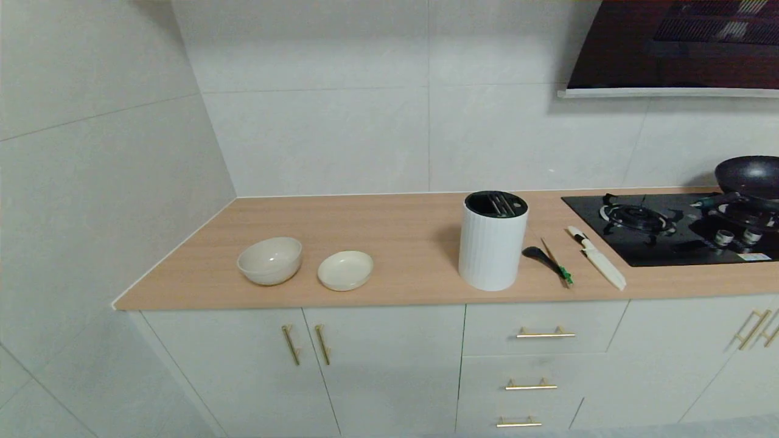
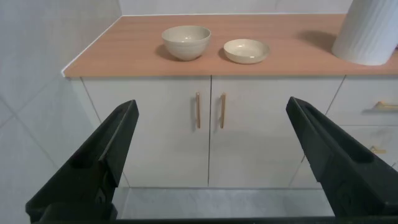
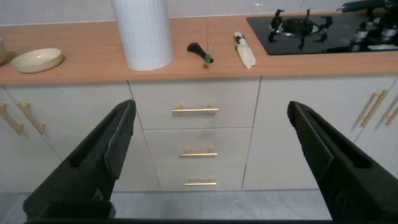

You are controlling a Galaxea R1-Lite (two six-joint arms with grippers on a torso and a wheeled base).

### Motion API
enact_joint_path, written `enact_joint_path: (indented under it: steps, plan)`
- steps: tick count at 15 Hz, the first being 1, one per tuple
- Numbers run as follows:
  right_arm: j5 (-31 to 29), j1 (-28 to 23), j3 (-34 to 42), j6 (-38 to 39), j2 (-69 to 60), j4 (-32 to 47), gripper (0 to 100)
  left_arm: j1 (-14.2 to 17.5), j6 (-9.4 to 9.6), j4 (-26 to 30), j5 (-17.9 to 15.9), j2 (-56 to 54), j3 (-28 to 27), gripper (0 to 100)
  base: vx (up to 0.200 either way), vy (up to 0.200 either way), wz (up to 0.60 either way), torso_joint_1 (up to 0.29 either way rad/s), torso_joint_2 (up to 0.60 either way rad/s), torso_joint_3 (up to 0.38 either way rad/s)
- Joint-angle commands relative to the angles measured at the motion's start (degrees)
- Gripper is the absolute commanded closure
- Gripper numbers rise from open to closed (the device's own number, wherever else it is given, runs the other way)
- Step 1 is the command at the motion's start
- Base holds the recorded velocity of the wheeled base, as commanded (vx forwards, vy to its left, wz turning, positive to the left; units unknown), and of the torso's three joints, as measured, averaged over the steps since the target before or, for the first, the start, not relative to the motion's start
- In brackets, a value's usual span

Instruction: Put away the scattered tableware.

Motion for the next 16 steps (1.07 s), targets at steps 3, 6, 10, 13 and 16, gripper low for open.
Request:
enact_joint_path:
  steps: [3,6,10,13,16]
  plan:
    - [-0.07,-0.02,0.00,0.01,0.09,0.02,0,0.00,-0.03,0.04,0.08,0.09,0.01,0,0.000,0.200,0.00,0.007,0.00,0.001]
    - [0.02,-0.02,0.00,0.01,0.09,0.02,0,0.00,-0.03,-0.05,-0.01,0.09,0.01,0,0.000,0.200,0.00,0.002,0.00,0.004]
    - [0.02,-0.02,0.00,0.01,0.09,0.02,0,0.00,-0.03,0.04,-0.01,0.09,0.01,0,0.000,0.200,0.00,0.001,0.00,0.005]
    - [0.02,-0.02,0.00,0.01,0.09,0.02,0,0.00,-0.03,0.04,0.08,0.09,0.01,0,0.000,0.200,0.00,0.005,0.00,0.004]
    - [-0.07,-0.02,0.00,0.01,0.09,0.02,0,0.00,-0.03,0.04,-0.01,0.09,0.01,0,0.000,0.200,0.00,0.002,0.00,0.001]
